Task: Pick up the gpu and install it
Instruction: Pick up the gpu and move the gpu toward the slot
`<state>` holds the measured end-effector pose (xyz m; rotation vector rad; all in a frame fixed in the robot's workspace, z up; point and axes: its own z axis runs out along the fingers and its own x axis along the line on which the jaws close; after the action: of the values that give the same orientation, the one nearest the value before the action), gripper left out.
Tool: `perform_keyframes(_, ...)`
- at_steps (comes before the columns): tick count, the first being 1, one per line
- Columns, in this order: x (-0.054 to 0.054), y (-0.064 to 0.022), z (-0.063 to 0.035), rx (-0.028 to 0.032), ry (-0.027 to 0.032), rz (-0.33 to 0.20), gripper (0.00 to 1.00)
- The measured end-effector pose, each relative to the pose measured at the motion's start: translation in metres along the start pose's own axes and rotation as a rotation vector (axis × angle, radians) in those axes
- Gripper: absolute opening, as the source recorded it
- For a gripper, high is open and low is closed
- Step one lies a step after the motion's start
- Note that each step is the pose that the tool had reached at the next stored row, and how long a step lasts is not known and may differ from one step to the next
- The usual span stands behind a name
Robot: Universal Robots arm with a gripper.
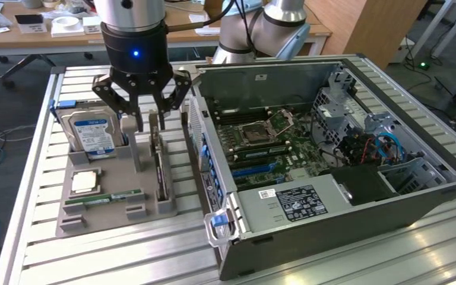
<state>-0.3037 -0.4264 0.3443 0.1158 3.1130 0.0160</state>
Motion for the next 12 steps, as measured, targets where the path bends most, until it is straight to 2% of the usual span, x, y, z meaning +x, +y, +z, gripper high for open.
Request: perform_keyframes(12,0.0001,-0.0001,0.0047,0.0000,0.0000,0.000,0.42)
